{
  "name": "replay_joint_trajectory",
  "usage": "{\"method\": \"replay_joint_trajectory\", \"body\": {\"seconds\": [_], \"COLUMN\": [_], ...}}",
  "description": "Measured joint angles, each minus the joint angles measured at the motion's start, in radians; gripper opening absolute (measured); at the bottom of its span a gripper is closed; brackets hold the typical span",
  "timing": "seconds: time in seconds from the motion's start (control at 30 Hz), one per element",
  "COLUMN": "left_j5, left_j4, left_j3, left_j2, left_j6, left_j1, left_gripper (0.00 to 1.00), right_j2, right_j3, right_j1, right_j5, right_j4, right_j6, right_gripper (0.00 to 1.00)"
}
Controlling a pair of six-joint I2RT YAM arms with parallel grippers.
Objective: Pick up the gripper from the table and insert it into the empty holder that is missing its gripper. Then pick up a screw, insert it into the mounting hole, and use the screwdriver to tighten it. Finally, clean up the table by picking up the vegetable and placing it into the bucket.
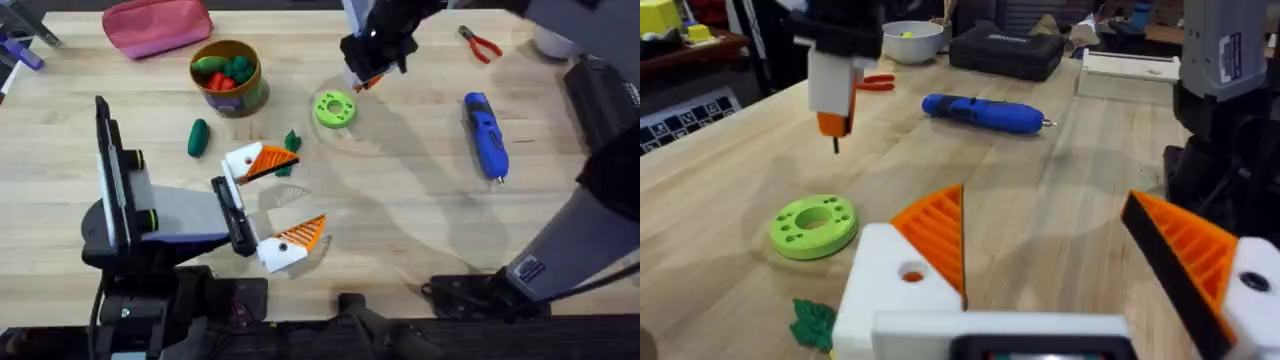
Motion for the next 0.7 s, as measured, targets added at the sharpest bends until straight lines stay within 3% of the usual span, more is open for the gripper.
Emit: {"method": "replay_joint_trajectory", "body": {"seconds": [0.27, 0.7], "left_j5": [0.000, 0.000], "left_j4": [0.000, 0.000], "left_j3": [0.000, 0.000], "left_j2": [0.000, 0.000], "left_j6": [0.000, 0.000], "left_j1": [0.000, 0.000], "left_gripper": [0.985, 0.985], "right_j2": [-0.078, -0.147], "right_j3": [0.190, 0.497], "right_j1": [0.021, 0.209], "right_j5": [0.003, 0.007], "right_j4": [-0.226, -0.499], "right_j6": [-0.017, -0.051], "right_gripper": [0.004, 0.004]}}
